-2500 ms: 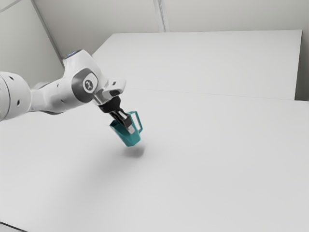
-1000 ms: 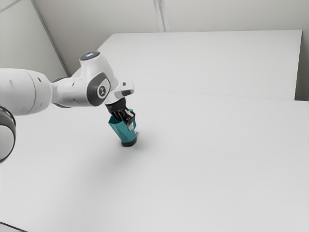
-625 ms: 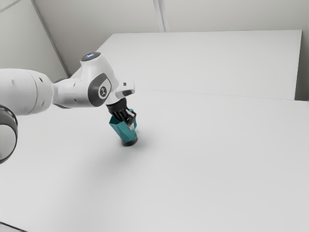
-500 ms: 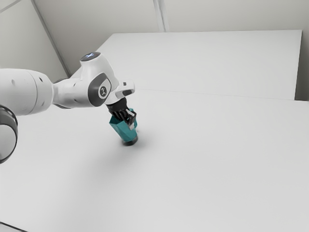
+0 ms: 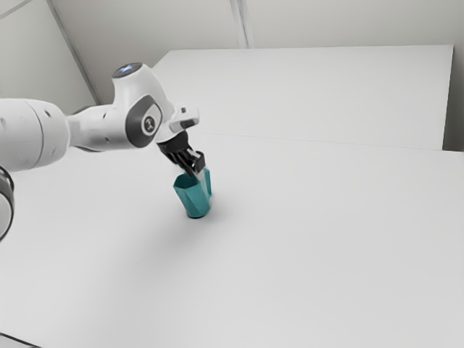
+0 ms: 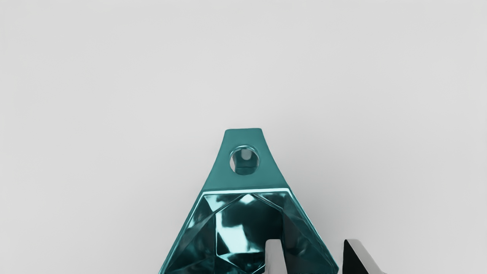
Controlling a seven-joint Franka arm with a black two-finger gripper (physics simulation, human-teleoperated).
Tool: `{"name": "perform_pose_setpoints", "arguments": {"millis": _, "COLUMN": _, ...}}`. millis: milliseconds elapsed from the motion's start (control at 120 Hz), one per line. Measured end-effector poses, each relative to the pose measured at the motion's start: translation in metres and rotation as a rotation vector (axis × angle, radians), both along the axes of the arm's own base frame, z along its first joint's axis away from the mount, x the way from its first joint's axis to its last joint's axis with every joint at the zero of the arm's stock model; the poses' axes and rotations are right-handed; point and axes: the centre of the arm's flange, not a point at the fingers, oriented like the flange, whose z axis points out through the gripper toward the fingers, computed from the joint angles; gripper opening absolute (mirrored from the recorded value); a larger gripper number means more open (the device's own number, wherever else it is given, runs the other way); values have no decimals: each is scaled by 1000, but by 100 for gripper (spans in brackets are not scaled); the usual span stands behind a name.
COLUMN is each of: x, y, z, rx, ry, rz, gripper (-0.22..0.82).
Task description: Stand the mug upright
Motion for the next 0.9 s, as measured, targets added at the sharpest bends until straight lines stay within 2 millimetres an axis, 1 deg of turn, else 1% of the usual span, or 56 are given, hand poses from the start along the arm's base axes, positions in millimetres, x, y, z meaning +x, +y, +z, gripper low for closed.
{"name": "perform_pose_setpoints", "arguments": {"millis": 117, "x": 3, "y": 0, "z": 29, "rx": 4, "ry": -28, "rz": -13, "gripper": 7}}
{"name": "perform_pose_setpoints", "arguments": {"millis": 300, "x": 2, "y": 2, "z": 76, "rx": 41, "ry": -54, "rz": -45, "gripper": 10}}
{"name": "perform_pose_setpoints", "arguments": {"millis": 367, "x": -1, "y": 3, "z": 90, "rx": 61, "ry": -56, "rz": -57, "gripper": 16}}
{"name": "perform_pose_setpoints", "arguments": {"millis": 425, "x": -1, "y": 4, "z": 106, "rx": 84, "ry": -64, "rz": -69, "gripper": 23}}
{"name": "perform_pose_setpoints", "arguments": {"millis": 508, "x": -3, "y": 4, "z": 124, "rx": 109, "ry": -70, "rz": -83, "gripper": 34}}
{"name": "perform_pose_setpoints", "arguments": {"millis": 600, "x": -4, "y": 5, "z": 146, "rx": 138, "ry": -79, "rz": -93, "gripper": 42}}
{"name": "perform_pose_setpoints", "arguments": {"millis": 692, "x": -4, "y": 7, "z": 166, "rx": 167, "ry": -88, "rz": -98, "gripper": 48}}
{"name": "perform_pose_setpoints", "arguments": {"millis": 808, "x": -6, "y": 12, "z": 194, "rx": 210, "ry": -100, "rz": -91, "gripper": 52}}
{"name": "perform_pose_setpoints", "arguments": {"millis": 900, "x": -12, "y": 17, "z": 213, "rx": 242, "ry": -96, "rz": -78, "gripper": 54}}
